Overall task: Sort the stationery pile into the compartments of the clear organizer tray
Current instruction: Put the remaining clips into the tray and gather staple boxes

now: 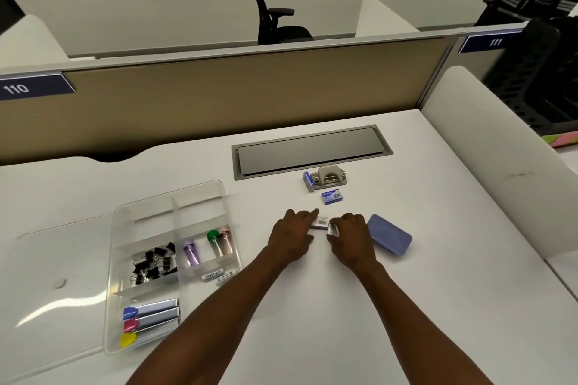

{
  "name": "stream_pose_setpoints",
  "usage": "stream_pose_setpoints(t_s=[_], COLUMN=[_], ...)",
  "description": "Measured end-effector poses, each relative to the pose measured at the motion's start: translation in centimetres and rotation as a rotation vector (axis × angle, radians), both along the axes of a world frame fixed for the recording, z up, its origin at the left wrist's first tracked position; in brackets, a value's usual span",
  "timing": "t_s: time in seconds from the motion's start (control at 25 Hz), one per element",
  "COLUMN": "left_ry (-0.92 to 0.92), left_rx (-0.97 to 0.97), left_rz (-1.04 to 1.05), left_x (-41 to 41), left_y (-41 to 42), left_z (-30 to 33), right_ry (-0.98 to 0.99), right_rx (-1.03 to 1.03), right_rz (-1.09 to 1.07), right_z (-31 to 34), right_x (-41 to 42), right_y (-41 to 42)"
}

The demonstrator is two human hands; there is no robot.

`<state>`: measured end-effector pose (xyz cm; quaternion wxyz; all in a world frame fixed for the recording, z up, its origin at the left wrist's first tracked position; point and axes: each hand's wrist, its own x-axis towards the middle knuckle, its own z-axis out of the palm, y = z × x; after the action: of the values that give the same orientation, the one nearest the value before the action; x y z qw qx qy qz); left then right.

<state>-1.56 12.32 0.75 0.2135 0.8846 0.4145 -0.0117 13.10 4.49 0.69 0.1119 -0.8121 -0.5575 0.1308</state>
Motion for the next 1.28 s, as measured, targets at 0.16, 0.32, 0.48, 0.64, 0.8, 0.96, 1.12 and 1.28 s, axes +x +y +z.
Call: stream_pose_setpoints(t_s=[0.16,0.32,0.48,0.64,0.8,0.96,1.12,1.28], left_ry=[-0.05,-0.096,-0.266,-0.283,-0.265,-0.353,-0.405,-0.468], left_rx=[0.051,0.027,-0.139,-0.238,-0.2,-0.241,-0.323,-0.33], left_rz=[0.072,0.125,0.209,0.233,0.257,0.352,0.484,0.569], left_x=[-0.7,-1.5,-1.5,-1.1,-1.3,-1.1,-0.9,-1.2], left_y=[-1.1,-2.7,-2.9,-2.7,-2.8,-2.6,-1.8,-1.2], left_z=[-0.9,-1.6,-0.9,-0.5,-0.9,-0.6,0.2,0.3], right_ry=[0.299,0.753,0.788,0.823,0.562,0.268,-0.031,-0.06], right_rx=[0.148,0.207,0.193,0.209,0.22,0.107,-0.213,-0.09], right_rz=[-0.226,-0.516,-0.556,-0.533,-0.482,-0.312,0.079,0.032], right_z=[-0.6,-0.7,-0.3,-0.6,0.0,1.4,0.9,0.3], right_x=[-0.6,-1.8,-2.3,-2.8,-2.1,0.5,2.9,3.5], right_y=[-0.9,-1.0,-0.1,0.8,1.7,4.1,5.6,5.9])
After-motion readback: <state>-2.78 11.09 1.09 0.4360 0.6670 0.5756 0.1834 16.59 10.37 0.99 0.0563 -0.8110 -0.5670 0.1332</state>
